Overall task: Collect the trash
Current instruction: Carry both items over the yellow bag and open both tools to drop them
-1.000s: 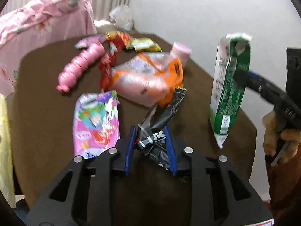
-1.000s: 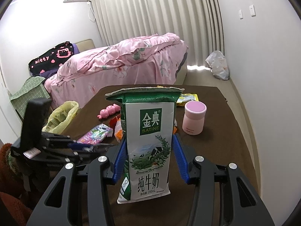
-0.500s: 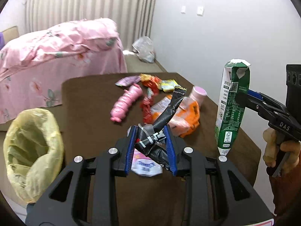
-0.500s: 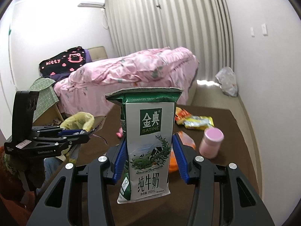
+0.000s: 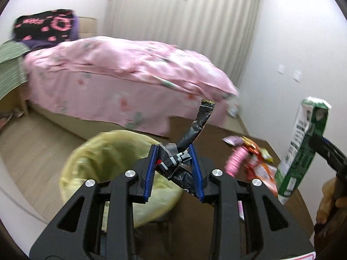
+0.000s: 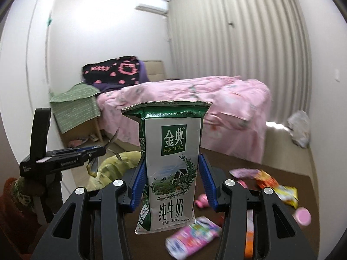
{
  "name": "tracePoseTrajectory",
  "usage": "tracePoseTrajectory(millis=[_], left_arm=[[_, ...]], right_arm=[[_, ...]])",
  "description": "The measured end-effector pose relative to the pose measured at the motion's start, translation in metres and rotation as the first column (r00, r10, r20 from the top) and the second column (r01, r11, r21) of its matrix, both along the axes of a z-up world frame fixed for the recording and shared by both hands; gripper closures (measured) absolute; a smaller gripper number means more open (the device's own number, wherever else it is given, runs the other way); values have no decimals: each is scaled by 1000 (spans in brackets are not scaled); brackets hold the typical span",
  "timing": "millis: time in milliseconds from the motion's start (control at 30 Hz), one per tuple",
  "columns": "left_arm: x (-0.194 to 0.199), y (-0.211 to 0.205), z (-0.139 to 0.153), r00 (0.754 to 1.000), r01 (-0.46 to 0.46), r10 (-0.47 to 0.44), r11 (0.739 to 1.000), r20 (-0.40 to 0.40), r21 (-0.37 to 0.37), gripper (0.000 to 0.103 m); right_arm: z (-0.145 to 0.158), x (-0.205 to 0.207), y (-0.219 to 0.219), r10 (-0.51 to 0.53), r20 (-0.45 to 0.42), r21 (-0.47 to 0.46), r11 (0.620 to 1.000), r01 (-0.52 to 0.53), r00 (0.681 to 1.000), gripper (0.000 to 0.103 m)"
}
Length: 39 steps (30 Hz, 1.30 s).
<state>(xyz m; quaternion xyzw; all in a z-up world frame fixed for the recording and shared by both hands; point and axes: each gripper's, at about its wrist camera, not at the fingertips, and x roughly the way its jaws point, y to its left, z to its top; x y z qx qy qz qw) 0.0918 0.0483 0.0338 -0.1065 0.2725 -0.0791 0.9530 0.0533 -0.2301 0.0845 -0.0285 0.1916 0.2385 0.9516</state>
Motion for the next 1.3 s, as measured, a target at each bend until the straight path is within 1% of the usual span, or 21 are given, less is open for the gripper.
tracePoseTrajectory(millis=[33,133,267,367,500,600,667,767,867,933,1067,1133,1200,1233,1300], left_arm=[[0,12,0,999,-34,34,999,6,-9,74],[-2,33,-2,996,-84,84,996,7,-24,74],[-3,52,-10,992,-128,128,991,-5,-33,74],[2,60,-20,989,-146,144,988,-26,-52,74],[13,64,-41,988,-133,125,986,-88,-96,74],[19,61,-51,985,-141,130,986,-115,-91,74],[26,64,-58,981,-163,150,982,-126,-92,74],[38,74,-65,968,-226,211,968,-136,-106,74],[47,88,-74,954,-276,251,949,-165,-152,74],[53,95,-80,944,-305,275,939,-183,-161,74],[58,100,-84,938,-324,293,932,-187,-164,74],[59,104,-85,940,-320,285,927,-188,-194,69],[59,110,-85,940,-324,286,918,-185,-229,61],[58,113,-85,939,-331,292,912,-182,-242,59],[56,115,-83,937,-341,305,906,-172,-249,53]], right_arm=[[0,4,10,20,2,-5,1000,-20,1000,58],[-2,14,36,66,11,-23,998,-66,998,58],[-10,29,58,106,-3,-29,994,-106,994,58],[-19,42,73,135,-21,-20,991,-136,991,58],[-33,65,93,176,-54,-11,984,-177,983,58],[-46,88,110,225,-92,11,974,-225,970,58],[-50,101,122,250,-100,17,968,-250,963,58],[-61,123,139,273,-114,31,962,-272,955,58],[-74,144,149,292,-164,66,956,-285,942,58],[-82,155,156,297,-190,73,955,-288,936,58],[-98,167,158,291,-227,84,957,-279,929,58],[-104,172,157,299,-249,115,954,-278,921,58],[-107,177,157,309,-275,142,950,-279,911,58],[-110,180,157,311,-296,154,949,-276,903,58],[-115,181,155,300,-320,149,953,-265,899,57]])
